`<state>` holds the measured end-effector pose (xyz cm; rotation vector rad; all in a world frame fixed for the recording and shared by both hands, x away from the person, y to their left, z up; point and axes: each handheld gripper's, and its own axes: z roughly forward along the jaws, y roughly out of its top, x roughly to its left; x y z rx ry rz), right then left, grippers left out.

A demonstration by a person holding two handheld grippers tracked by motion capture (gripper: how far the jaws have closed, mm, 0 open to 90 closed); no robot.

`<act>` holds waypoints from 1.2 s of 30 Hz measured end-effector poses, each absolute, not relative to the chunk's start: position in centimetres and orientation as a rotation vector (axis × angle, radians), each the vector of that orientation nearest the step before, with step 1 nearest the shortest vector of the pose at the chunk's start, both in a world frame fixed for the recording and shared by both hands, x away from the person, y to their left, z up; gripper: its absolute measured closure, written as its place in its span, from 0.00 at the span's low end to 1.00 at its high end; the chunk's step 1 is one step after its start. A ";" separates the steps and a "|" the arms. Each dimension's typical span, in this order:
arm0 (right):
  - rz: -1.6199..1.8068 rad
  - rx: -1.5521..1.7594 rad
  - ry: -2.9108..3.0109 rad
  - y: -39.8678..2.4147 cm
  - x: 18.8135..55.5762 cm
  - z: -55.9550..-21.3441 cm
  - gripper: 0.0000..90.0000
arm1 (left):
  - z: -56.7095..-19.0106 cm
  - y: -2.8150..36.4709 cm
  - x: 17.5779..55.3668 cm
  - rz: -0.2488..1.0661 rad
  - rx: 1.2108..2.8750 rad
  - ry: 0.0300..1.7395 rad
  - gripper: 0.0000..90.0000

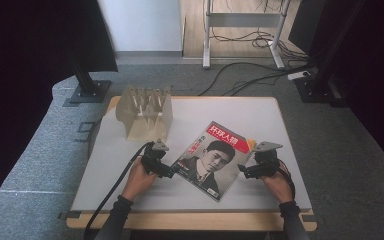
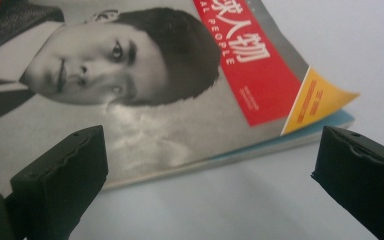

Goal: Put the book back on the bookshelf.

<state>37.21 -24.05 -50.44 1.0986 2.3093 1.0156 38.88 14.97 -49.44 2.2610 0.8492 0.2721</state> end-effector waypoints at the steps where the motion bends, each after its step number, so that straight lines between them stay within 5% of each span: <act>1: 1.019 1.093 2.311 -24.0 37.5 -50.3 0.00 | -49.4 14.8 39.1 0.274 2.258 0.848 0.00; 36: 0.978 1.088 2.423 -22.9 46.8 -52.1 0.00 | -52.4 9.5 43.3 0.211 2.325 0.800 0.00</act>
